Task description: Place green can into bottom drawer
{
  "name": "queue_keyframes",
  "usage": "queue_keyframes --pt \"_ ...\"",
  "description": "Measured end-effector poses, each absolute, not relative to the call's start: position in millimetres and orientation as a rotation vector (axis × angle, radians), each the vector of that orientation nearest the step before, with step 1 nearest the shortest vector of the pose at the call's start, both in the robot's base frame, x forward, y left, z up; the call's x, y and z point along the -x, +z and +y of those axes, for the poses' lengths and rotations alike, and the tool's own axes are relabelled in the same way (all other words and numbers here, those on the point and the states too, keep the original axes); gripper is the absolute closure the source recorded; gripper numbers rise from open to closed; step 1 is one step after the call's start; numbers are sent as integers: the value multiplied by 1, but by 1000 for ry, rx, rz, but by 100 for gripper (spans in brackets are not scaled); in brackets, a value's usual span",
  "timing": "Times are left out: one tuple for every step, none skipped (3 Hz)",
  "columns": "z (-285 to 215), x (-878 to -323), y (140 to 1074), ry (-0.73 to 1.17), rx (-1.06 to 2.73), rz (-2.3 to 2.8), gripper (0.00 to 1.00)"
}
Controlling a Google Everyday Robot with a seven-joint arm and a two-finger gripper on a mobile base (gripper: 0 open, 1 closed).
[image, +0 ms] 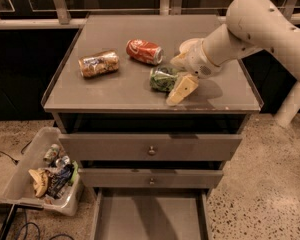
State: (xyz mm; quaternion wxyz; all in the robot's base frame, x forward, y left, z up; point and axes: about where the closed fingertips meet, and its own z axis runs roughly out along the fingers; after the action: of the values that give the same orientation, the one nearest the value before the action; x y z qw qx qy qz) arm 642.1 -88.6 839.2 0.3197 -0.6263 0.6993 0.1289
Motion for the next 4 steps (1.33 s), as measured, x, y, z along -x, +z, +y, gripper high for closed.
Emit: queue_keyframes --pt "-89 -642 839 339 1646 1838 42" --pt "-89 -642 839 339 1646 1838 65" --pt "-89 -642 839 339 1646 1838 88" --pt "-88 -642 839 339 1646 1838 100"
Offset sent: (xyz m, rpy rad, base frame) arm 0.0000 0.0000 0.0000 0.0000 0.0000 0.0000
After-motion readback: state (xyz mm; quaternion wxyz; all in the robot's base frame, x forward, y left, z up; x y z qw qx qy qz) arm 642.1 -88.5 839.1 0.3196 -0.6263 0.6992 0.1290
